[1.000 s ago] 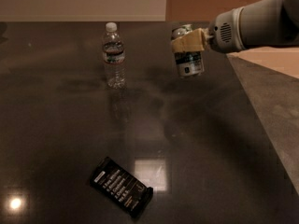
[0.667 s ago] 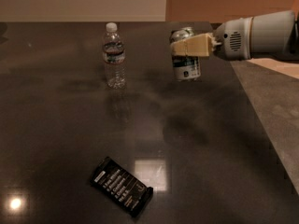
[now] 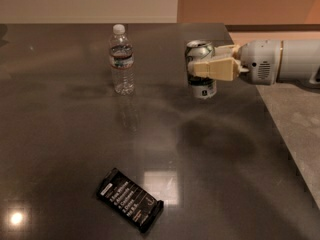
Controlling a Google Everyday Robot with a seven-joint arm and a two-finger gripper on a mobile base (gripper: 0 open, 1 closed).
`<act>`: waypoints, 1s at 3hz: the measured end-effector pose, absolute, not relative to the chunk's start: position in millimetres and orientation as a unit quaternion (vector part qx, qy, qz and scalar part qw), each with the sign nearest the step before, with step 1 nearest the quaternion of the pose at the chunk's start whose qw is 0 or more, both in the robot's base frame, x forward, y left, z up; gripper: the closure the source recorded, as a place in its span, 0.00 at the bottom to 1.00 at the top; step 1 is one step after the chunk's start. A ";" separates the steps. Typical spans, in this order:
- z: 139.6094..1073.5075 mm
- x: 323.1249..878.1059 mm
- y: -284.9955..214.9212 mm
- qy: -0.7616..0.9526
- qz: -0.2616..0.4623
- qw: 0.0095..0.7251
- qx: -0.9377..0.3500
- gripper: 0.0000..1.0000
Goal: Place 7up can upright
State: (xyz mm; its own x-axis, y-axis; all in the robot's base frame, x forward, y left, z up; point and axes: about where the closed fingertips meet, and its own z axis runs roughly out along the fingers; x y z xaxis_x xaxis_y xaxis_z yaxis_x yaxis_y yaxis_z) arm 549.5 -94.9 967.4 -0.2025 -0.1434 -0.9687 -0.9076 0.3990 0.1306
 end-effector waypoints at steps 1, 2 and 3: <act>959.2 544.5 -95.4 0.635 0.358 0.541 -0.419 1.00; 948.4 546.1 -97.0 0.613 0.357 0.568 -0.416 1.00; 936.9 548.1 -98.0 0.603 0.375 0.576 -0.404 1.00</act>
Offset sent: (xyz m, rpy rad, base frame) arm -0.0011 -0.0115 -0.0329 0.0981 -0.2463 -0.0257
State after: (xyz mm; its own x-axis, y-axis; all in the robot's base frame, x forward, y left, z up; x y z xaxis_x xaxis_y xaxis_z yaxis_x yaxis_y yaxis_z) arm 548.1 -98.0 936.9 -0.0093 -0.0546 -0.9985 -0.9200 0.3917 -0.0129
